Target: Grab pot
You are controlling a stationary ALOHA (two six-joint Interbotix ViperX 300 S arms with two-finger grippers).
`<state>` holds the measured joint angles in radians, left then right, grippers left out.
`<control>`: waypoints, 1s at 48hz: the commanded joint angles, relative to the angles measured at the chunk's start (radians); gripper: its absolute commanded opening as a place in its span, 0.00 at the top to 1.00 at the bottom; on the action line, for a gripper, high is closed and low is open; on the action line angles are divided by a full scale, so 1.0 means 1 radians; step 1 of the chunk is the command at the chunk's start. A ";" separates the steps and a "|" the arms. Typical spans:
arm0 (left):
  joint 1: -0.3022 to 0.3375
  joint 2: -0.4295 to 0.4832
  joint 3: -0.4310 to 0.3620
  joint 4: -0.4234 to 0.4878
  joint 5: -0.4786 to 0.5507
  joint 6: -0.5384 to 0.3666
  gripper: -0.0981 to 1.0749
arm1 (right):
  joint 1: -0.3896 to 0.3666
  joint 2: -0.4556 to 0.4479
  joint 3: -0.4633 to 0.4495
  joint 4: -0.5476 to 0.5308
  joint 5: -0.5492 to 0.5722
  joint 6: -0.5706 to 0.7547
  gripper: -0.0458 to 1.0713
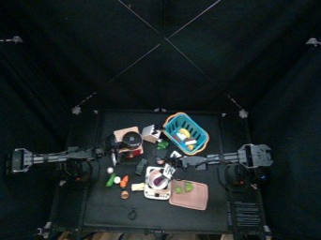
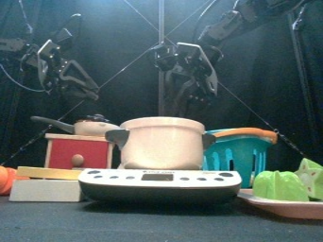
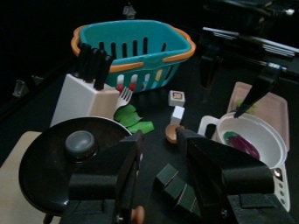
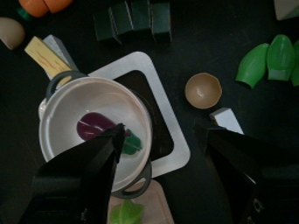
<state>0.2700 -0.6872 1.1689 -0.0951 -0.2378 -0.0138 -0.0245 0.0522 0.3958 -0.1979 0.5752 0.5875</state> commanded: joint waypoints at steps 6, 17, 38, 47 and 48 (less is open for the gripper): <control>0.005 0.000 -0.009 -0.002 -0.003 0.000 0.26 | 0.000 -0.008 -0.015 -0.006 -0.003 0.002 0.11; 0.005 0.000 -0.008 0.000 -0.003 0.002 0.26 | 0.003 0.032 -0.029 0.014 -0.002 0.002 0.11; 0.005 0.000 -0.006 -0.002 -0.003 0.002 0.26 | 0.000 0.072 -0.046 0.026 0.002 0.003 0.12; 0.005 0.000 -0.006 0.000 -0.003 0.002 0.26 | 0.000 0.072 -0.049 0.023 0.003 0.005 0.18; 0.006 0.000 -0.008 0.000 -0.003 0.002 0.26 | 0.000 0.072 -0.048 0.023 0.003 0.005 0.19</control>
<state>0.2715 -0.6872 1.1735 -0.0951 -0.2362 -0.0138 -0.0230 0.1488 0.3697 -0.1733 0.5814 0.5921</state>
